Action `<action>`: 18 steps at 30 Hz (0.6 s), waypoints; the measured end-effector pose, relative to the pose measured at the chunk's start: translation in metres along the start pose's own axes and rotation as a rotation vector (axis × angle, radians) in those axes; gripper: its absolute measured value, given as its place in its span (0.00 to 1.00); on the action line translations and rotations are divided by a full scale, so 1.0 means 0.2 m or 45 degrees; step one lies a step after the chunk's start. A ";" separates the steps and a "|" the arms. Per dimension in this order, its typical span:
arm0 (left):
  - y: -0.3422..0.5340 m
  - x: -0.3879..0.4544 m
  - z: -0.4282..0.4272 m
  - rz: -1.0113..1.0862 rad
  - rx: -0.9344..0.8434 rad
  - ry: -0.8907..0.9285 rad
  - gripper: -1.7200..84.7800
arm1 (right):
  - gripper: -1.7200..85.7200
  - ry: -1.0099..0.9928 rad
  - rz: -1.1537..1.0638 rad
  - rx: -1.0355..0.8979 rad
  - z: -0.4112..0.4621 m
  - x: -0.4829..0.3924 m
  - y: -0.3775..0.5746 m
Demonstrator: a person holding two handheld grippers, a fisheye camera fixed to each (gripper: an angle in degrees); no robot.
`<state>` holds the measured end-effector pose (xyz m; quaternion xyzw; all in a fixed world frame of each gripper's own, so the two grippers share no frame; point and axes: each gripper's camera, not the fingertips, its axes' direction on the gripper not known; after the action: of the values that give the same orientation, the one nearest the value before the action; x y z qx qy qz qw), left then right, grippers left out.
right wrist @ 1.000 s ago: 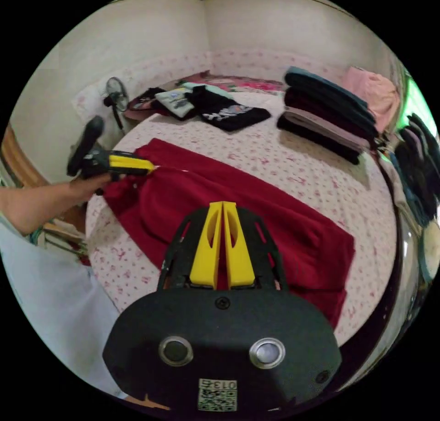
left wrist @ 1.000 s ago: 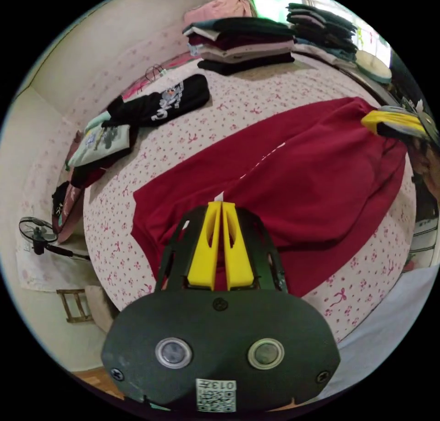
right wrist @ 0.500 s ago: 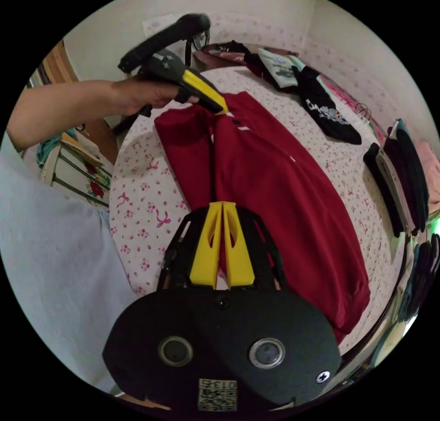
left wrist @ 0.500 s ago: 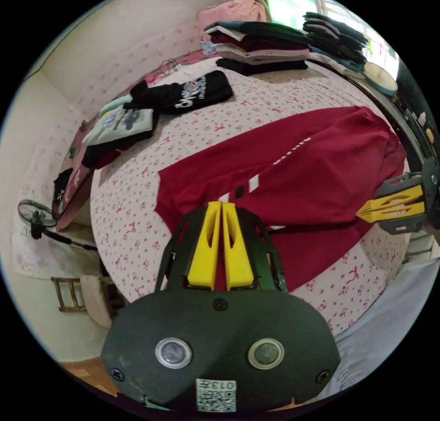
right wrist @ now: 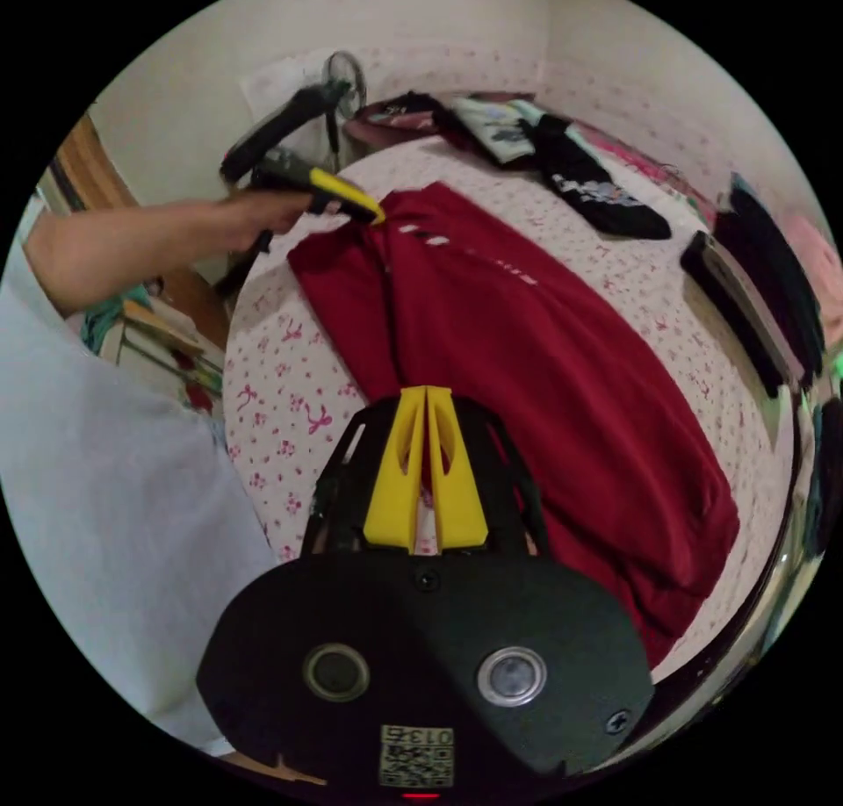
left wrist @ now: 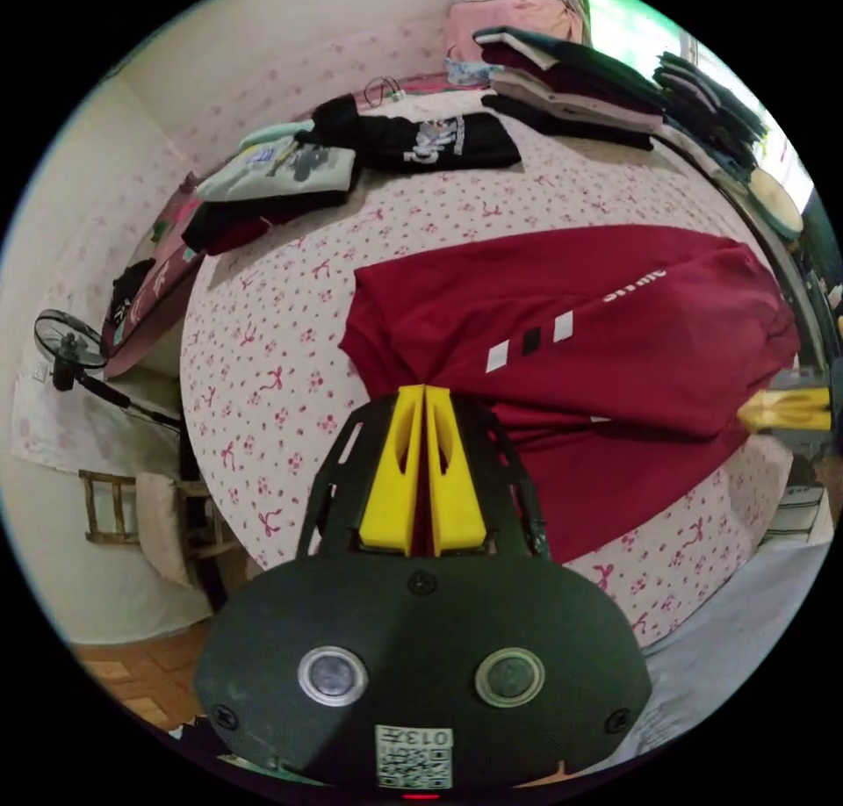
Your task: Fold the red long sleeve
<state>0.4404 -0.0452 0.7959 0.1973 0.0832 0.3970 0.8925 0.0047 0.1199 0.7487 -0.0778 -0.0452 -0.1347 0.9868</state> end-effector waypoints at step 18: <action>-0.03 0.33 -0.02 0.293 0.101 0.050 0.02 | 0.02 0.183 1.139 0.121 -0.18 0.96 0.40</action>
<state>0.4884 0.0013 0.7895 0.2328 0.0930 0.4970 0.8308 0.2143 0.1409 0.7240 -0.0349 0.0554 0.3020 0.9510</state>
